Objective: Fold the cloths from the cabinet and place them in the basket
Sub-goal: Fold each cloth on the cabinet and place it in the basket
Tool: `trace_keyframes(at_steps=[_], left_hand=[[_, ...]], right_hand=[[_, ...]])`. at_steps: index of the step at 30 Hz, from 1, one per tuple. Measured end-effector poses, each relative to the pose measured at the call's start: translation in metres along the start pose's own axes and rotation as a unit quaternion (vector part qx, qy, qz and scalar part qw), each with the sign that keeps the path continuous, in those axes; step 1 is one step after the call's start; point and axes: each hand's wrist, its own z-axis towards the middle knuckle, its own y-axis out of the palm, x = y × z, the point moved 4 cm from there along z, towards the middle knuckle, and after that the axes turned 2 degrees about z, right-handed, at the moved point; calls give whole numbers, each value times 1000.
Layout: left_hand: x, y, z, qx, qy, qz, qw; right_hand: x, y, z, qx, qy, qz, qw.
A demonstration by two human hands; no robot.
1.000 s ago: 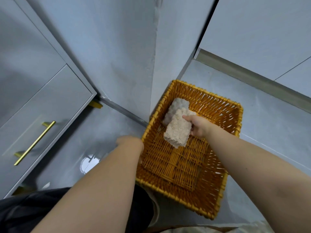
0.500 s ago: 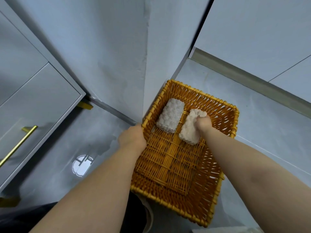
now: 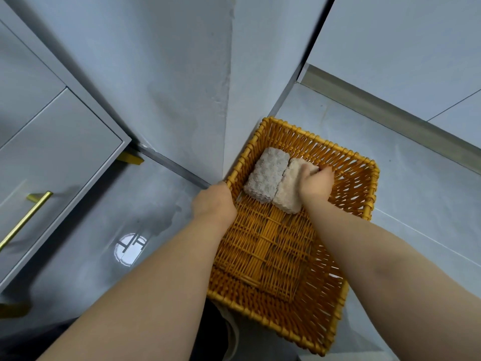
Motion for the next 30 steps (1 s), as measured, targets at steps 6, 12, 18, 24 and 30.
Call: trace_keyframes(at_steps=[6,12,18,24,30], left_hand=[[0,-2,-1,-6,-2,-4,1000],[-1,-1,0,-16,-1,-9,1000],[-7,0,0,-29,20,-18,999],[-11,-10,-8,-41,66,-33,996],[-12,-52,-23,-14,91,9,996]], right_hand=[[5,14,-32,-33,-337,-272,901],[19,45,-35,-231,-247,-399,853],[2,29,-47,-184,-232,-383,875],[-28,16,-99,-119,-401,-386,822],[-74,-9,-139,-131,-477,-324,806]])
